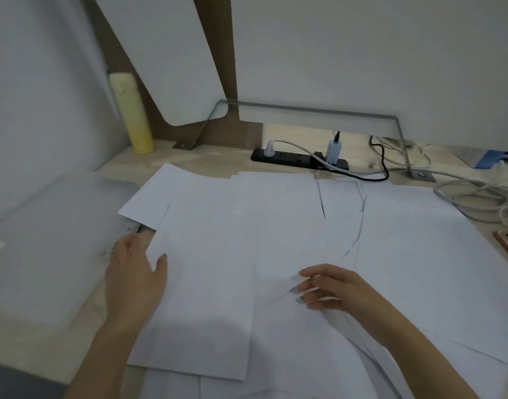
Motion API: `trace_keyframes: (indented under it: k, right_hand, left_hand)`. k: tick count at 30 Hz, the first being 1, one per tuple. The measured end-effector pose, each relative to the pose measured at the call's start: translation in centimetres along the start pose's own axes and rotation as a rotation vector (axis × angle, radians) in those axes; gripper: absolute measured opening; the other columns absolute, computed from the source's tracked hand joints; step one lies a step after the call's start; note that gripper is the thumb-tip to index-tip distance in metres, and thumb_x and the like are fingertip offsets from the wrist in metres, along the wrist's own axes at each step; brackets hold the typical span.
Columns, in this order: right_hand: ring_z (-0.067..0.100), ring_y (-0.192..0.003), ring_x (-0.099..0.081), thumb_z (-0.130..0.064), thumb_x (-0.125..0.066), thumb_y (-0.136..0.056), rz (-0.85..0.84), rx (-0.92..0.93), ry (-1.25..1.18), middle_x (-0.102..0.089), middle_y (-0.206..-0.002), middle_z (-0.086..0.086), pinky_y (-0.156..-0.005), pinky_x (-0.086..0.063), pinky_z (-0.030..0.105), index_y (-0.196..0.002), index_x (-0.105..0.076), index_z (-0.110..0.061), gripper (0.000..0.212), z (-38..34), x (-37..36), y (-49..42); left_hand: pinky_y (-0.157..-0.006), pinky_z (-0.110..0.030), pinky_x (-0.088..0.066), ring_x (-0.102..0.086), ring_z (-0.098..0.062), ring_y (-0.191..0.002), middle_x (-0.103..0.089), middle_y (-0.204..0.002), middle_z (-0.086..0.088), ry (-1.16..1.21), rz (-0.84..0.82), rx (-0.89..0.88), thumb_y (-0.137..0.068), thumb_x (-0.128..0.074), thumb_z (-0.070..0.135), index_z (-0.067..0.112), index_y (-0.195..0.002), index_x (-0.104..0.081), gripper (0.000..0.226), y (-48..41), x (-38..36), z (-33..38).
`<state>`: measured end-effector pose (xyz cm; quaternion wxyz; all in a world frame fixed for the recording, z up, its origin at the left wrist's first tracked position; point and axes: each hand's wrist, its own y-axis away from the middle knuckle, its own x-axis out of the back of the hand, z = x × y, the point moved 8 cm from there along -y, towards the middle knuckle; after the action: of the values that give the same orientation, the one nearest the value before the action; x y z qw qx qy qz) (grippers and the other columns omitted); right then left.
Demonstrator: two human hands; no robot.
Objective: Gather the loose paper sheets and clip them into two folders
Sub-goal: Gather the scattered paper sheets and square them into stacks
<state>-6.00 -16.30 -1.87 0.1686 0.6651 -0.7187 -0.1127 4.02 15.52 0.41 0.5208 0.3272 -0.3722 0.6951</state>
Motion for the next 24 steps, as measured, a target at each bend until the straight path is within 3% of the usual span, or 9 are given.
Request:
trace_keyframes:
  k: [4,9,13,17,19,20,21,22,24]
  right_hand:
    - [0.022,-0.096,-0.068,-0.005,-0.049,-0.091,0.181,0.064,-0.014,-0.069,-0.107,0.012,-0.083,-0.055,0.026,-0.1,-0.068,-0.01,0.022,-0.3,6.2,1.2]
    - [0.027,-0.118,-0.052,-0.003,-0.048,-0.091,0.576,0.072,-0.04,-0.059,-0.124,0.014,-0.103,-0.038,0.037,-0.104,-0.064,-0.017,0.025,1.8,16.8,5.3]
    - [0.02,-0.111,-0.042,-0.003,-0.048,-0.091,0.869,0.041,-0.109,-0.049,-0.132,0.014,-0.091,-0.034,0.029,-0.119,-0.054,-0.013,0.031,4.1,22.3,9.3]
    - [0.034,-0.123,-0.045,-0.01,-0.061,-0.084,1.032,-0.137,-0.191,-0.044,-0.138,0.017,-0.1,-0.036,0.045,-0.135,-0.044,-0.01,0.053,7.8,24.2,11.4]
    - [0.028,-0.113,-0.058,-0.02,-0.072,-0.073,1.013,-0.159,-0.311,-0.062,-0.114,0.017,-0.093,-0.045,0.044,-0.113,-0.057,-0.018,0.043,9.6,25.3,11.2]
    - [0.016,-0.087,-0.068,-0.021,-0.073,-0.072,0.997,-0.143,-0.414,-0.068,-0.08,0.008,-0.078,-0.049,0.034,-0.087,-0.057,-0.018,0.022,9.8,25.5,11.2]
    - [0.005,-0.052,-0.063,-0.016,-0.066,-0.079,0.978,-0.105,-0.491,-0.058,-0.047,-0.001,-0.06,-0.046,0.024,-0.067,-0.046,-0.016,0.023,9.2,25.2,11.2]
    - [0.002,-0.03,-0.048,-0.009,-0.055,-0.086,0.958,-0.104,-0.54,-0.043,-0.031,-0.007,-0.047,-0.038,0.019,-0.06,-0.035,-0.016,0.034,9.4,25.5,11.0]
    - [0.0,-0.027,-0.042,-0.005,-0.042,-0.091,0.922,-0.073,-0.604,-0.043,-0.031,-0.009,-0.04,-0.037,0.015,-0.061,-0.034,-0.019,0.034,9.2,25.6,10.5]
  left_hand:
    - [-0.103,-0.034,-0.032,-0.037,-0.023,-0.13,-0.035,-0.143,-0.005,0.196,-0.083,-0.199,-0.09,-0.057,0.02,0.014,-0.135,-0.043,0.048,1.7,-1.9,6.2]
    - [-0.118,-0.032,-0.015,-0.017,-0.013,-0.143,-0.02,-0.154,0.006,0.229,-0.313,-0.5,-0.095,-0.047,0.031,0.022,-0.142,-0.032,0.051,5.1,-7.1,15.9]
    - [-0.119,-0.026,-0.002,-0.001,-0.008,-0.145,-0.012,-0.157,0.008,0.172,-0.509,-0.633,-0.098,-0.037,0.036,0.024,-0.146,-0.025,0.05,7.4,-11.5,20.9]
    - [-0.117,-0.025,0.004,0.005,-0.007,-0.145,-0.004,-0.159,0.009,0.088,-0.67,-0.669,-0.099,-0.028,0.044,0.026,-0.149,-0.016,0.055,9.4,-15.5,22.8]
    - [-0.118,-0.027,0.008,0.009,-0.005,-0.145,0.002,-0.159,0.008,0.01,-0.696,-0.698,-0.095,-0.017,0.055,0.027,-0.15,-0.009,0.062,10.2,-17.3,22.7]
    - [-0.117,-0.027,0.011,0.013,-0.004,-0.143,0.006,-0.159,0.008,-0.038,-0.665,-0.736,-0.088,-0.004,0.064,0.028,-0.15,-0.006,0.071,10.5,-18.0,22.6]
    - [-0.116,-0.027,0.013,0.016,-0.002,-0.141,0.008,-0.159,0.009,-0.066,-0.614,-0.774,-0.077,0.011,0.073,0.029,-0.15,-0.003,0.086,10.7,-18.4,22.4]
    - [-0.116,-0.027,0.014,0.018,-0.001,-0.14,0.01,-0.158,0.01,-0.083,-0.581,-0.796,-0.065,0.024,0.076,0.031,-0.149,-0.001,0.099,10.8,-18.7,22.2]
    - [-0.115,-0.026,0.015,0.019,0.0,-0.14,0.011,-0.157,0.013,-0.076,-0.555,-0.791,-0.054,0.033,0.078,0.033,-0.149,0.0,0.11,10.6,-19.0,21.9]
